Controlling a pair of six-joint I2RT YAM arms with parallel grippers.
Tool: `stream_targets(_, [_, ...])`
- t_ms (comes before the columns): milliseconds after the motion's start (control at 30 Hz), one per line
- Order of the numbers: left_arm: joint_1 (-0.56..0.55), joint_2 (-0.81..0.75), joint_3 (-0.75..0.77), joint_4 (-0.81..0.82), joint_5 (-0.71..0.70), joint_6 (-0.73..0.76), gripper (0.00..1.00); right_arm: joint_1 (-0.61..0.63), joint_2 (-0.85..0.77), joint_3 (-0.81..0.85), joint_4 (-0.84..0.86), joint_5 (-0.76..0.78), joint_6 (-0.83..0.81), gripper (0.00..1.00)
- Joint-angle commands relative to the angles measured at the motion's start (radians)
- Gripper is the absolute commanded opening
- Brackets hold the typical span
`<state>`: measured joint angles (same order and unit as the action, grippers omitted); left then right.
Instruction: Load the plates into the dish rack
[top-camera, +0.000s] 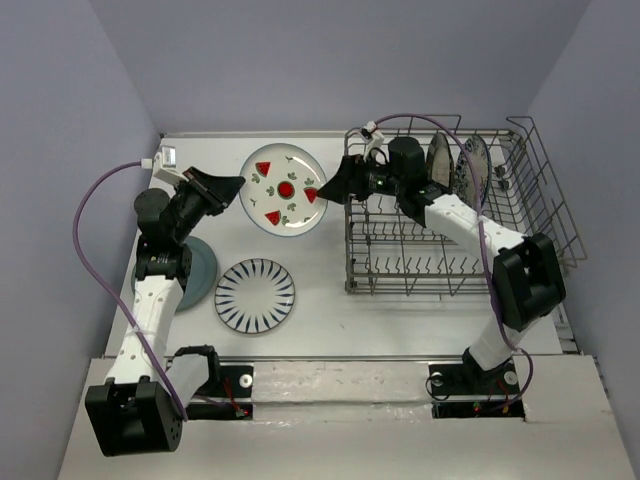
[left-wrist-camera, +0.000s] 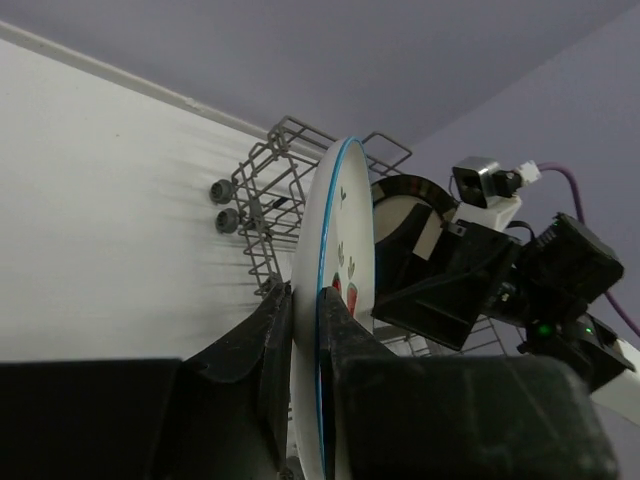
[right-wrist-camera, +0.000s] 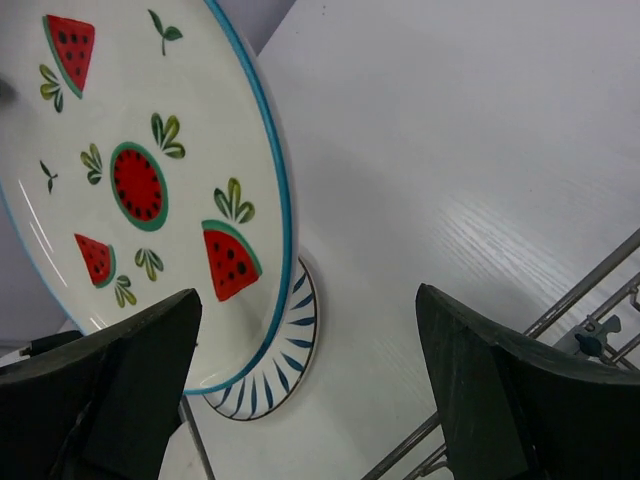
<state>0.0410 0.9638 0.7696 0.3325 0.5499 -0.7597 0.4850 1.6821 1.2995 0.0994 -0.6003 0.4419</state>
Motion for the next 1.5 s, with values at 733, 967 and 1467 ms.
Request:
stream_targets(733, [-0.006, -0.128, -0.075, 0.039, 0.17, 0.09, 0.99, -0.051, -0.303, -0.076, -0.031, 0.291, 0.04, 0.07])
stream_targets(967, [-0.17, -0.218, -0.055, -0.269, -0.159, 0.42, 0.99, -0.083, -0.368, 0.043, -0.285, 0.742, -0.13, 0.07])
stream_targets(1467, [-0.358, -0.273, -0.084, -0.331, -0.263, 0.525, 0.99, -0.092, -0.214, 0.199, -0.458, 1.197, -0.313, 0.07])
